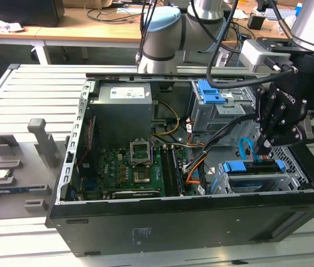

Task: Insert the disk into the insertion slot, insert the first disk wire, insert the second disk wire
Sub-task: 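Insert the second disk wire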

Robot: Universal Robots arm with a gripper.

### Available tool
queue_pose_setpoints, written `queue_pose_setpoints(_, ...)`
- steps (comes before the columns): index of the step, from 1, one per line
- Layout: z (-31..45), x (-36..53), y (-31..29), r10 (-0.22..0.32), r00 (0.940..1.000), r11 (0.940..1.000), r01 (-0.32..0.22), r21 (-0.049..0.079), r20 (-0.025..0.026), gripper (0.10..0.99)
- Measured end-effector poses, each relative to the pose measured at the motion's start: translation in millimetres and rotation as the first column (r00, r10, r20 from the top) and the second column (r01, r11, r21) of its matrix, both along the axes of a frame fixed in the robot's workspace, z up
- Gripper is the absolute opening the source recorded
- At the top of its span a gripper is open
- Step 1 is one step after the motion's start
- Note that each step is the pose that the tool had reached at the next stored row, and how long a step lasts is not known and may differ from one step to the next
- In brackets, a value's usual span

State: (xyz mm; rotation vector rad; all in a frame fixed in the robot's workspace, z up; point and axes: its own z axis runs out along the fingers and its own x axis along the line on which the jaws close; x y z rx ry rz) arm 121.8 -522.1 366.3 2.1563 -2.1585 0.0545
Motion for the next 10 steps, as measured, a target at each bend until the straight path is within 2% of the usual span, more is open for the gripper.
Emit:
queue_pose_setpoints(4,4.7,0.0,0.0,0.0,1.0,1.0,0.0,0.0,0.0,0.106)
queue_pose_setpoints(10,5.1,0.0,0.0,0.0,1.0,1.0,0.0,0.0,-0.0001,0.106)
